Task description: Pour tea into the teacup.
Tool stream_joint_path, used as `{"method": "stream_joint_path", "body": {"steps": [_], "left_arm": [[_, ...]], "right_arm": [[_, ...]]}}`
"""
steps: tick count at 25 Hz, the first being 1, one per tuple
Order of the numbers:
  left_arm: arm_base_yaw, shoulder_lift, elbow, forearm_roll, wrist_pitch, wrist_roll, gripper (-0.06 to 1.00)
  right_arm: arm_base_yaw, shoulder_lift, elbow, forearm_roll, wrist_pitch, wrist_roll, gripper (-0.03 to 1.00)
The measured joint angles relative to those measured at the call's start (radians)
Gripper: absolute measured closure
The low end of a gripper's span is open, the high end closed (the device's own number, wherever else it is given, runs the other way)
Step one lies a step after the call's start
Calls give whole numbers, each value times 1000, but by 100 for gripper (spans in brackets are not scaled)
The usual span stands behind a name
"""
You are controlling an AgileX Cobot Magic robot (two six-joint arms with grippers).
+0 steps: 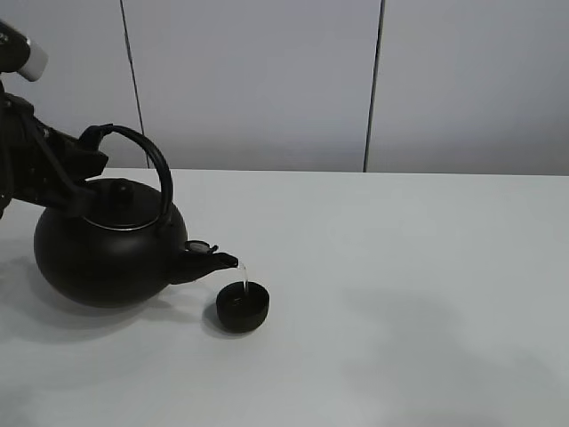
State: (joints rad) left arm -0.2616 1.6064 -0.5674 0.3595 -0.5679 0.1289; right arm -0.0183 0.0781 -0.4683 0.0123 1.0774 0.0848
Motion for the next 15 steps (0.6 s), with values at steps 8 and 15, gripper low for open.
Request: {"method": "stream_joint_path", "body": {"steps": [8, 15], "left_arm": [[0, 0, 0, 0, 0, 1, 81], [0, 0, 0, 0, 1, -58, 81]], "right_arm": [[0, 0, 0, 0, 0, 0, 45], [0, 0, 0, 0, 0, 0, 45]]}}
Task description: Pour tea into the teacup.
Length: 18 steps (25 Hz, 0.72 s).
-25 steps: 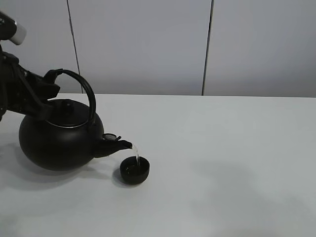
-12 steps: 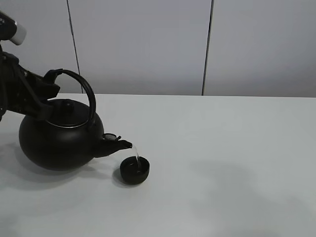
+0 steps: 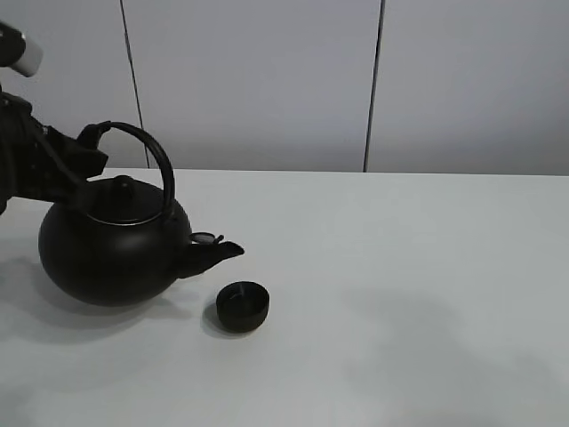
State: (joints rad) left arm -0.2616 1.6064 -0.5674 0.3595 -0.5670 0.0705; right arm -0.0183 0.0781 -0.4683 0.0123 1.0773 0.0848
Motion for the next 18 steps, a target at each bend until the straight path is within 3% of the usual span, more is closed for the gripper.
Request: {"method": "stream_joint_path", "body": {"steps": [9, 18], "left_arm": [[0, 0, 0, 0, 0, -196, 81], [0, 0, 0, 4, -8, -298, 81]], "right_arm": [[0, 0, 0, 0, 0, 0, 45], [0, 0, 0, 0, 0, 0, 45]]}}
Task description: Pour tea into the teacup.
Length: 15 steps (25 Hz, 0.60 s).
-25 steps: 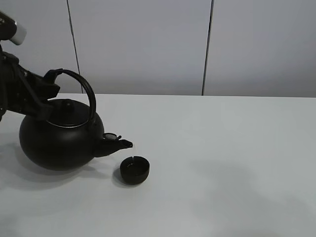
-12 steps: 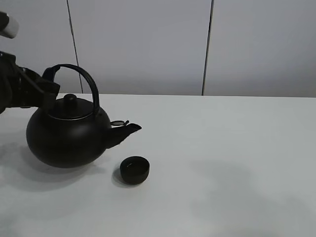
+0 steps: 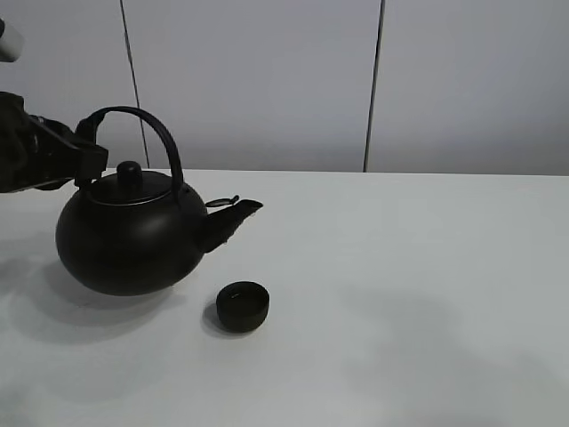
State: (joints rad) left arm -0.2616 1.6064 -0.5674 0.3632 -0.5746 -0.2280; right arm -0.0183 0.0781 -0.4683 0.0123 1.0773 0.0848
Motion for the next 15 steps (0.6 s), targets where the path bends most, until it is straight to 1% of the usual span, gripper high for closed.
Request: {"method": "stream_joint_path", "body": {"steps": [5, 9, 13, 15], "left_arm": [[24, 0, 22, 4, -43, -50, 81], [70, 0, 62, 8, -95, -90, 81], [122, -19, 117, 9, -147, -102, 81], [152, -37, 143, 22, -168, -103, 81]], "right_arm": [[0, 0, 0, 0, 0, 0, 45], [0, 0, 0, 0, 0, 0, 45], [0, 0, 0, 0, 0, 0, 45], [0, 0, 0, 0, 0, 0, 45]]}}
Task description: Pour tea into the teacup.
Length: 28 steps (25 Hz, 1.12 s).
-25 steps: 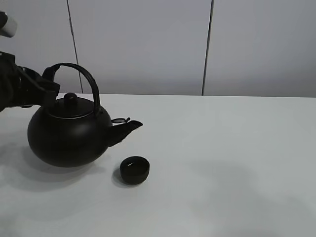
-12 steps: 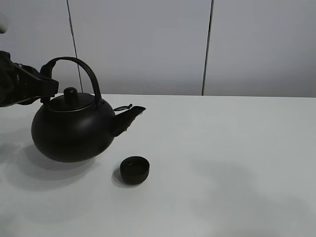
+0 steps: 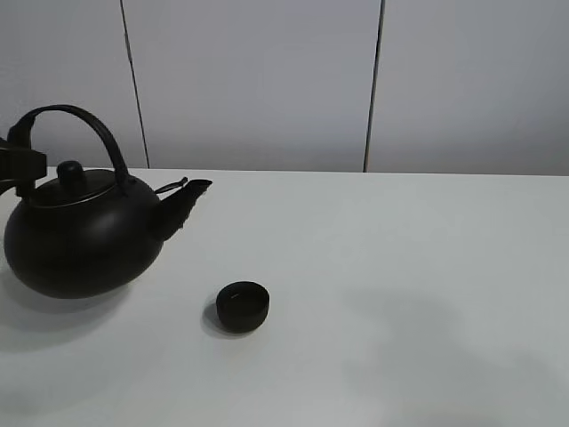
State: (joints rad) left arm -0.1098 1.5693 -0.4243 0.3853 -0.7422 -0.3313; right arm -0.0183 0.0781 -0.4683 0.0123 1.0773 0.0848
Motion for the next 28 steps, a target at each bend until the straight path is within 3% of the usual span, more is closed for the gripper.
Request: {"method": "stream_joint_path", "body": {"steps": [6, 10, 19, 28], "left_arm": [[91, -23, 82, 51, -105, 0, 81], [118, -23, 130, 53, -144, 66, 81], [123, -16, 150, 42, -153, 229, 81], [123, 165, 150, 12, -290, 241, 81]], "right_arm": [[0, 0, 0, 0, 0, 0, 45], [0, 0, 0, 0, 0, 0, 45], [0, 0, 0, 0, 0, 0, 45], [0, 0, 0, 0, 0, 0, 45]]}}
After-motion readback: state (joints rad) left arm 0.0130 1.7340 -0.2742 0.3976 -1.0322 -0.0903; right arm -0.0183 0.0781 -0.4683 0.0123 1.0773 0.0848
